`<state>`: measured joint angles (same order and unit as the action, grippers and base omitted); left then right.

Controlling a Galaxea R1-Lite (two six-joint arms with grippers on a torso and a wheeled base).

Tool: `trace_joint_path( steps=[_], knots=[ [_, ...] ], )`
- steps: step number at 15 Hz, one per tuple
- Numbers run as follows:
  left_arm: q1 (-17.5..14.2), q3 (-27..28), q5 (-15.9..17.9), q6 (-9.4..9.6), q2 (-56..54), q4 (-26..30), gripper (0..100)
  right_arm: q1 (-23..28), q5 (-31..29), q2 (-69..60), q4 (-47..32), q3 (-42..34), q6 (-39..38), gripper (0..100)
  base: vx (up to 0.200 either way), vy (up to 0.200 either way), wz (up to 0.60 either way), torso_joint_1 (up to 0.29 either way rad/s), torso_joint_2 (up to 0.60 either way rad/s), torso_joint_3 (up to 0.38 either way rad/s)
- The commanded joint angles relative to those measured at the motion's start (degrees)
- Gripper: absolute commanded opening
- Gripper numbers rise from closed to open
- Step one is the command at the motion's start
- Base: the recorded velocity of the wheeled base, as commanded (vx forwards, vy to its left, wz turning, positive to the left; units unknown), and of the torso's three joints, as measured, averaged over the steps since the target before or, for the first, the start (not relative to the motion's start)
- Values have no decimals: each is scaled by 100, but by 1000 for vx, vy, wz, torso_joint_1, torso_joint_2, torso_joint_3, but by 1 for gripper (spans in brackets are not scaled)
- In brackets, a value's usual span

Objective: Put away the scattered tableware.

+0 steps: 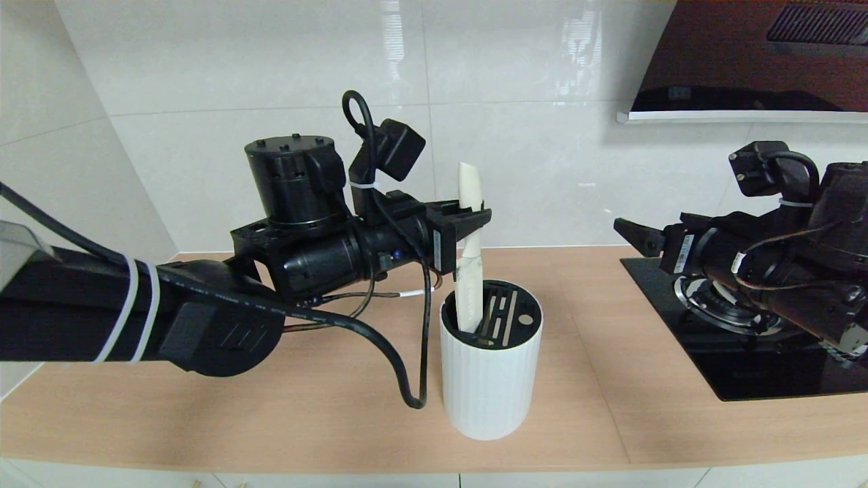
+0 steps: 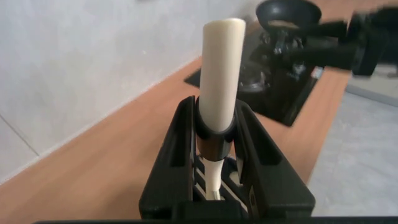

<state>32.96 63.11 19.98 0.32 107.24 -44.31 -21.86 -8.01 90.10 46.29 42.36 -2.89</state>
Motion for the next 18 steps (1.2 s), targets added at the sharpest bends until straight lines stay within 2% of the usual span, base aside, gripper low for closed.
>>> trace_joint_path(
  steps=[1,9,15,18],
  knots=[
    [26,-132,-73,-5,166,-157,0,-3,1,8,3,0,-1,100,0,0,0,0,0,0],
    [158,-484,-152,-5,315,-324,0,-3,1,25,3,-9,-1,100,0,0,0,0,0,0],
    [158,-501,-170,-5,904,-561,0,-3,1,25,3,-9,-1,100,0,0,0,0,0,0],
    [158,-493,-328,-23,1027,-605,0,-3,1,43,3,-9,-1,100,0,0,0,0,0,0]
  ],
)
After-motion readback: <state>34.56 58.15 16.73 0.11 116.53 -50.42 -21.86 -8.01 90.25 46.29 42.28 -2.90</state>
